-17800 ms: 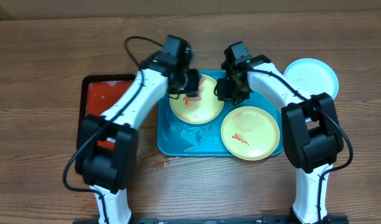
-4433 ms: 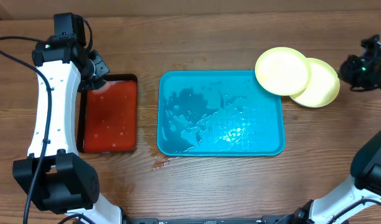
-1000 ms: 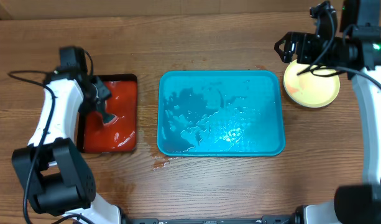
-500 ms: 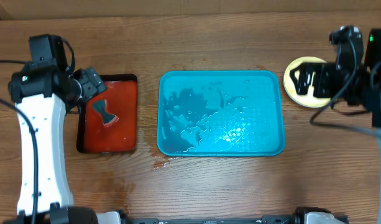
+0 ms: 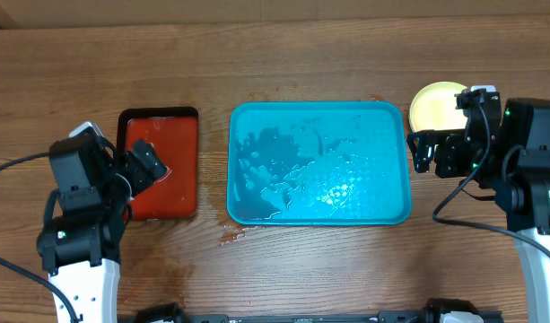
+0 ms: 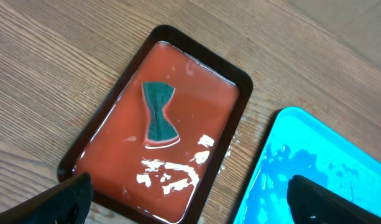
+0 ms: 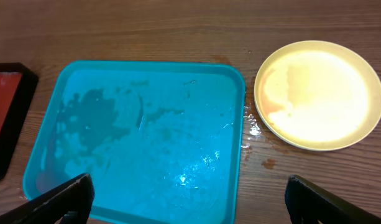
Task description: Clean dirty plates on tray and stack at the side
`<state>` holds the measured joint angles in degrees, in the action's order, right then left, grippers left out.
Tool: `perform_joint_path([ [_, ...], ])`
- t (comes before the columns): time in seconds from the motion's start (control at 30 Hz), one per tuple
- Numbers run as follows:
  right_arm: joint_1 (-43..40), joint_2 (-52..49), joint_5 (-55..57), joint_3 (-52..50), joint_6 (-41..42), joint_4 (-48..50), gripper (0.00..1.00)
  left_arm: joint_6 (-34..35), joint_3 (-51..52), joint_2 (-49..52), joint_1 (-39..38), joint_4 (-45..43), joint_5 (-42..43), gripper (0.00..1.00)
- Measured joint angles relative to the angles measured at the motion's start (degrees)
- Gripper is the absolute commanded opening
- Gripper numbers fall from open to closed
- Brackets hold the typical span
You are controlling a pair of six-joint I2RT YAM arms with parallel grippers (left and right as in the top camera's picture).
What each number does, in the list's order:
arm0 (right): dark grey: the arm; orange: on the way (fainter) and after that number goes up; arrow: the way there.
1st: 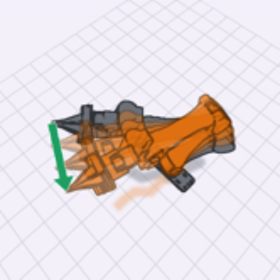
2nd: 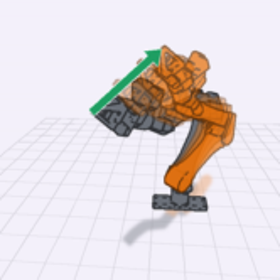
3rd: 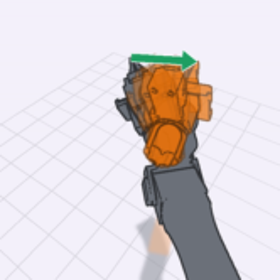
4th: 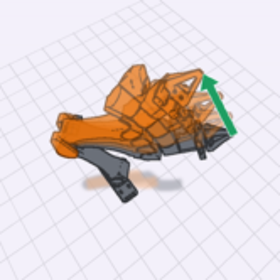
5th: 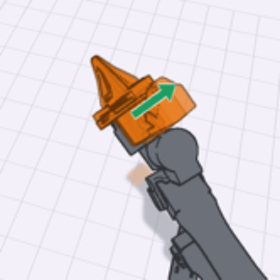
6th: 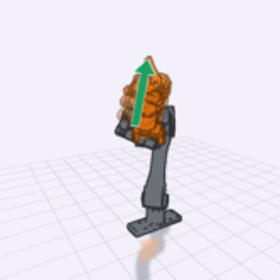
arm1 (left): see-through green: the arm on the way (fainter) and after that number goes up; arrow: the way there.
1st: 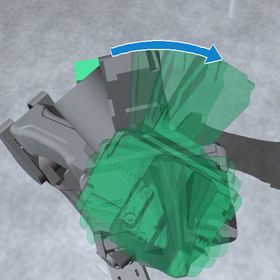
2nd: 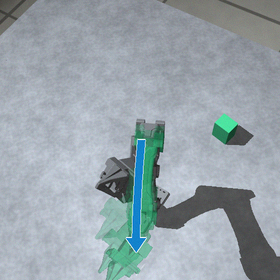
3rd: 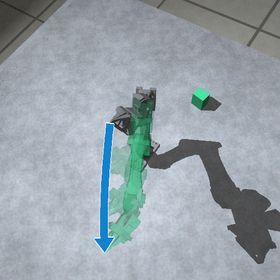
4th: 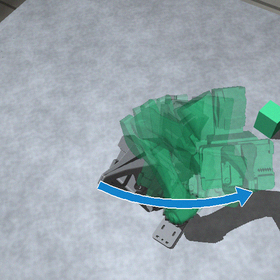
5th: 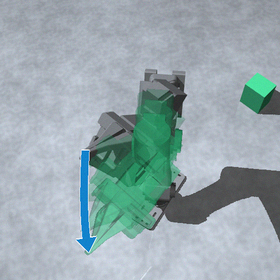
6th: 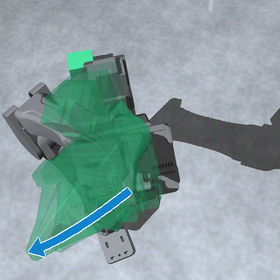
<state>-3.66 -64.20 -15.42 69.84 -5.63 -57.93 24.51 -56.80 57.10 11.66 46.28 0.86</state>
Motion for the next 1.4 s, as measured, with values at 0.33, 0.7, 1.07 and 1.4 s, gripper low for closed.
perform_joint_path([
  [0.33, 0.0, -3.21, -0.02, 0.0, -0.04, 0.24, 1.0, 1.07, 1.75, 3.02, 0.0, -0.68, 0.02, 1.0],
  [0.7, 0.0, -4.83, 0.0, 0.0, -0.17, -0.26, 1.0, 1.07, 1.75, 9.68, 0.0, -0.68, 0.0, 1.0],
  [1.07, 0.02, -4.79, -0.17, -0.35, -0.2, -2.27, 1.0, 1.07, 1.75, 16.7, 0.0, -0.7, 0.0, 1.0],
  [1.4, 1.09, 11.72, -1.4, -19.08, -0.24, 14.12, 1.0, 1.07, 1.86, 21.84, 0.02, -0.72, 0.02, 1.0],
])
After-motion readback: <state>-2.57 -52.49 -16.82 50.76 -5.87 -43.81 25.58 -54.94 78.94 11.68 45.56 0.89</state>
